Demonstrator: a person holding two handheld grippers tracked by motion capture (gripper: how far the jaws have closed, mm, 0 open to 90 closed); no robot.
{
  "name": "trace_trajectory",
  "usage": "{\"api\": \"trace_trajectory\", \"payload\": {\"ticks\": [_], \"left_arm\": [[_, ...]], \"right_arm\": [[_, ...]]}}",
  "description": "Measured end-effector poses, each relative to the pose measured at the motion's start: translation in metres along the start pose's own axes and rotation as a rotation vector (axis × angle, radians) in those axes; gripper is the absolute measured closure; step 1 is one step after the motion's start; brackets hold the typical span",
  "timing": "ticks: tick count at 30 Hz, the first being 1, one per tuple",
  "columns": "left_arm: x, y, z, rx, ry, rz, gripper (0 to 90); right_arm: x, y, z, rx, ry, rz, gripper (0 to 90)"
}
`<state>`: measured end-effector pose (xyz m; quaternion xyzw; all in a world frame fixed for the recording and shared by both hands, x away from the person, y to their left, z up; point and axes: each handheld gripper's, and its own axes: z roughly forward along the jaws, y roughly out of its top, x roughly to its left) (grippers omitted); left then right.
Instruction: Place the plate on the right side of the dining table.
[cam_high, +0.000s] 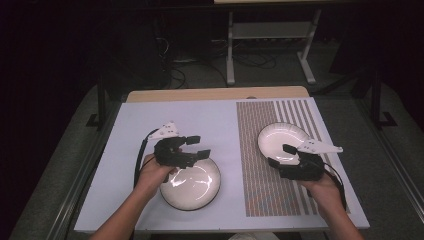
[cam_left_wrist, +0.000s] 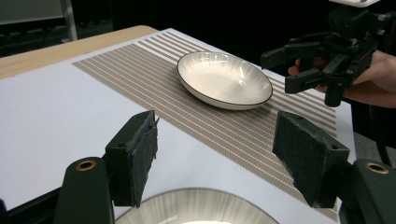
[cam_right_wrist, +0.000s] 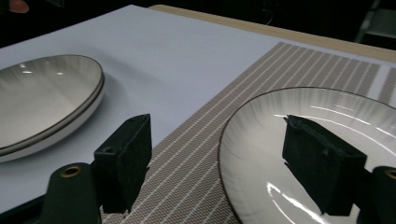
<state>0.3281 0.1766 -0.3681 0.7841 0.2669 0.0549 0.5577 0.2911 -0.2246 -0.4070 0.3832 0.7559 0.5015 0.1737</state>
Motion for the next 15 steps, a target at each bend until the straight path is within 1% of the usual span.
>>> {"api": "trace_trajectory", "payload": {"ticks": [1, 3, 5, 8, 12, 13, 15], "left_arm": [[0.000, -0.001, -0.004, 0.000, -0.005, -0.004, 29.7], [0.001, -0.005, -0.014, 0.014, -0.005, -0.014, 28.4], [0.002, -0.009, -0.022, 0.012, -0.005, 0.002, 28.0], [0.003, -0.015, -0.033, 0.017, 0.004, 0.020, 28.1], [0.002, -0.022, -0.047, 0.023, -0.001, 0.034, 27.7], [0.002, -0.024, -0.051, 0.022, -0.003, 0.044, 27.7], [0.002, -0.028, -0.058, 0.017, 0.000, 0.045, 27.0]], "right_arm": [[0.000, 0.000, 0.000, 0.000, 0.000, 0.000, 23.1], [0.001, 0.000, 0.000, -0.033, 0.029, -0.014, 22.9], [0.002, 0.001, -0.001, -0.052, 0.045, -0.018, 22.5], [0.003, 0.001, -0.002, -0.055, 0.049, -0.035, 22.1], [0.004, 0.000, -0.005, -0.067, 0.049, -0.019, 22.1], [0.004, 0.000, -0.006, -0.071, 0.049, -0.018, 22.1], [0.005, 0.000, -0.008, -0.075, 0.049, -0.023, 22.1]]}}
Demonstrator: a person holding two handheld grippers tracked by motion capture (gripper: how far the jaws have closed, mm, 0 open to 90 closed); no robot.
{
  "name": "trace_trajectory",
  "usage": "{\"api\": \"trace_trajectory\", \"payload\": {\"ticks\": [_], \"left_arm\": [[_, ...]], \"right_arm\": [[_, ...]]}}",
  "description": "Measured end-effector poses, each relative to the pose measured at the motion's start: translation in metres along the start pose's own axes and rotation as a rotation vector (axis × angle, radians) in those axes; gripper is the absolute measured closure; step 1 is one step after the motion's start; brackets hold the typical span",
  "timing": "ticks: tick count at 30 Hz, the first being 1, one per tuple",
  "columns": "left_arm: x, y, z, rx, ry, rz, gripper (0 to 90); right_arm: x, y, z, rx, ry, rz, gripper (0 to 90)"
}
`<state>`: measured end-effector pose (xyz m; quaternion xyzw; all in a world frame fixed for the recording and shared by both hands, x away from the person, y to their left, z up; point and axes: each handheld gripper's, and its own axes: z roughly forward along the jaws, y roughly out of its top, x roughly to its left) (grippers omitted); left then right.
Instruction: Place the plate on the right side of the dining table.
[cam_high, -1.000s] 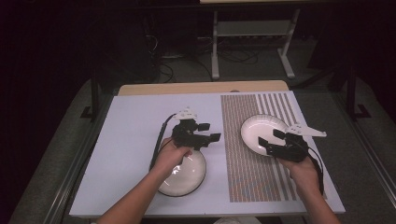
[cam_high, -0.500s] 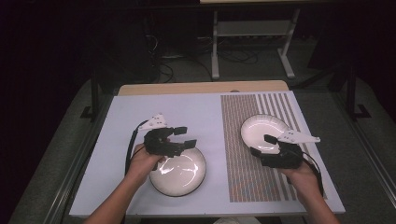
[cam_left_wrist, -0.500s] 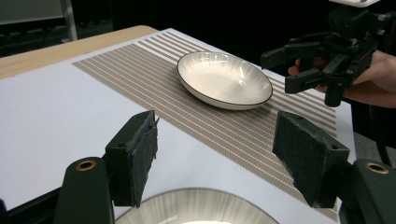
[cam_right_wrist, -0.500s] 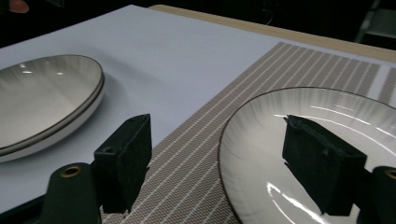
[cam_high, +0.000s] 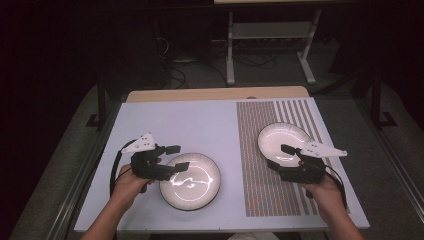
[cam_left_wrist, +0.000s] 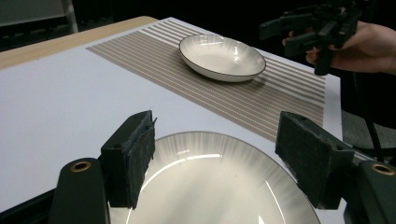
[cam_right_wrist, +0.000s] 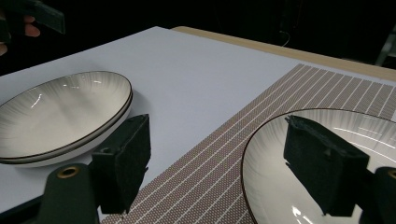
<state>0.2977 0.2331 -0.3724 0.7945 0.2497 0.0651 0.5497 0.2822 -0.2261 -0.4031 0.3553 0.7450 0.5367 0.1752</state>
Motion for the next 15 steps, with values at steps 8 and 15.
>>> {"api": "trace_trajectory", "payload": {"ticks": [8, 15], "left_arm": [[0.004, -0.014, -0.026, -0.020, 0.034, 0.009, 26.9], [0.007, -0.027, -0.047, -0.023, 0.072, 0.012, 25.9]], "right_arm": [[0.001, -0.001, -0.006, 0.002, 0.010, 0.000, 19.5], [-0.001, 0.000, -0.007, -0.007, 0.024, -0.007, 17.6]]}}
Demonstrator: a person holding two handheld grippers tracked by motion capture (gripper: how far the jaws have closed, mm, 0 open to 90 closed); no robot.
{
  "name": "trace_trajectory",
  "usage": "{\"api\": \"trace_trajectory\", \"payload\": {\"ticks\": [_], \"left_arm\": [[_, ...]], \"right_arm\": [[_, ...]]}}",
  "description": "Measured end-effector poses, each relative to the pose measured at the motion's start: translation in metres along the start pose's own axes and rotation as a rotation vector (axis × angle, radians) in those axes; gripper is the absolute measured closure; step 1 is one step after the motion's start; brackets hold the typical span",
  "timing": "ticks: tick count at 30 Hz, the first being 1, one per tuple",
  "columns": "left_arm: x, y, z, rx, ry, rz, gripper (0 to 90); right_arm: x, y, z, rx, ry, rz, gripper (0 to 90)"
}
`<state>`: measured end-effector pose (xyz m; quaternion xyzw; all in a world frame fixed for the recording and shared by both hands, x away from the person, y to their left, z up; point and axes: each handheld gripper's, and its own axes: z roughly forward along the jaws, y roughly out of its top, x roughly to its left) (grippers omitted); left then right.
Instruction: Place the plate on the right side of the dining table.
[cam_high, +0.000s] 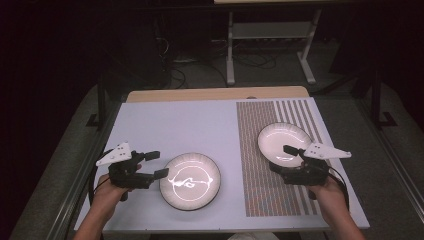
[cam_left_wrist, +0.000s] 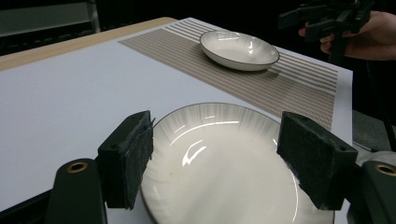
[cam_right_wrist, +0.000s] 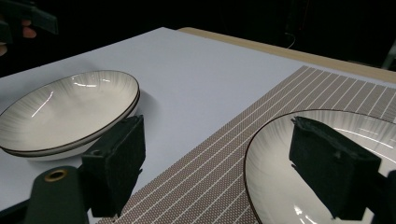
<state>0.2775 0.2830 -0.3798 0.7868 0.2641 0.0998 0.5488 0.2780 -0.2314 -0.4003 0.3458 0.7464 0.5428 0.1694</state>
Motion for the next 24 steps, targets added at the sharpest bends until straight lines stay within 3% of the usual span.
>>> {"api": "trace_trajectory", "payload": {"ticks": [6, 13, 24], "left_arm": [[0.003, -0.005, -0.017, -0.026, 0.035, 0.003, 25.2], [0.012, -0.012, -0.026, -0.040, 0.059, -0.017, 25.1], [0.025, -0.023, -0.036, -0.063, 0.086, -0.014, 24.5]], "right_arm": [[0.000, 0.001, -0.003, -0.030, -0.004, -0.016, 18.7], [-0.005, -0.004, -0.002, -0.070, 0.026, -0.048, 19.2], [-0.012, -0.008, -0.004, -0.109, 0.014, -0.092, 20.6]]}}
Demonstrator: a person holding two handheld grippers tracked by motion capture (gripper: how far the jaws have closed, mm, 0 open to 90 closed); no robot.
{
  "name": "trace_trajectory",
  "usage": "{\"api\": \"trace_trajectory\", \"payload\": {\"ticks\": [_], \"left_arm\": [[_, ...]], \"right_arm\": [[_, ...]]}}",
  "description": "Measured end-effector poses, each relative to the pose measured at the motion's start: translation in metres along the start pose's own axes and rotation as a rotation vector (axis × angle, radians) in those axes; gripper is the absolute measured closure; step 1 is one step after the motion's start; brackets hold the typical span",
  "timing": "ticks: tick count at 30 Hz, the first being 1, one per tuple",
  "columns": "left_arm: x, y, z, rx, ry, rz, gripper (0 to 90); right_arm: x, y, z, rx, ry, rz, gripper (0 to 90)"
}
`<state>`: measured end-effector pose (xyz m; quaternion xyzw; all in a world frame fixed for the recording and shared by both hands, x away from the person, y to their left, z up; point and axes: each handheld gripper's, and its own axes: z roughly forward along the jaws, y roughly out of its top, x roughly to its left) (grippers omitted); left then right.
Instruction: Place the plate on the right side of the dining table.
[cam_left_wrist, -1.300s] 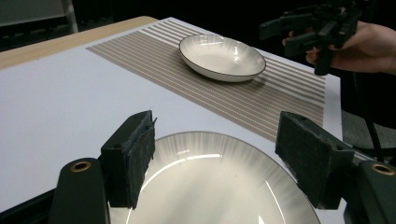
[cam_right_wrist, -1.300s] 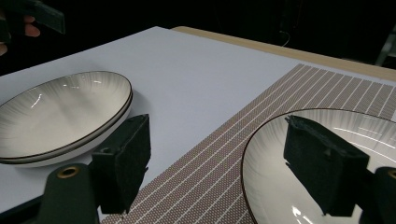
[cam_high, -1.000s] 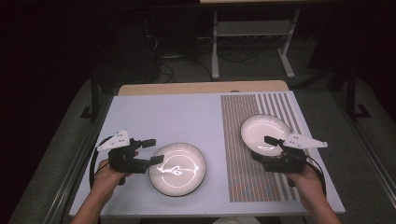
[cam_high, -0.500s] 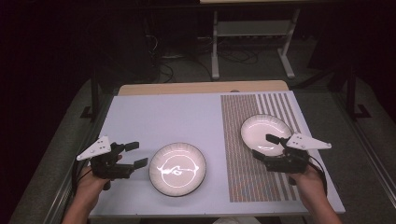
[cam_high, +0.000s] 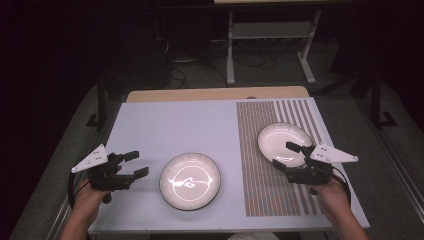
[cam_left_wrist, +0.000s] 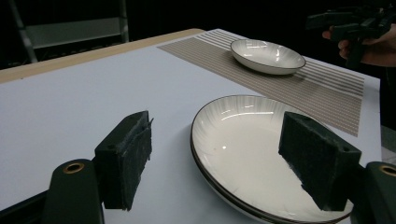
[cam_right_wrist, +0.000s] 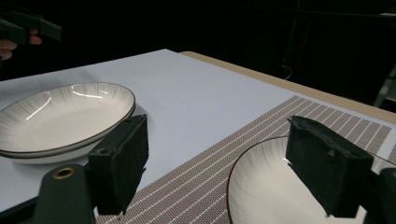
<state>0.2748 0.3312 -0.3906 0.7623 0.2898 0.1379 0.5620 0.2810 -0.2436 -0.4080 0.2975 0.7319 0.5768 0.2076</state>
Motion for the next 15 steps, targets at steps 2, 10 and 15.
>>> {"api": "trace_trajectory", "payload": {"ticks": [2, 10, 15], "left_arm": [[0.0015, -0.0014, -0.0010, 0.006, 0.009, 0.012, 24.5], [0.0044, -0.0033, -0.0010, 0.003, 0.008, -0.010, 24.1], [0.0045, -0.0032, -0.0002, 0.005, 0.007, -0.013, 23.9]], "right_arm": [[-0.0014, -0.0014, 0.0003, 0.004, 0.001, -0.001, 20.9], [-0.0030, -0.0036, 0.0015, 0.020, 0.006, -0.003, 21.2], [-0.0040, -0.0038, 0.0017, 0.020, 0.003, 0.003, 21.2]]}}
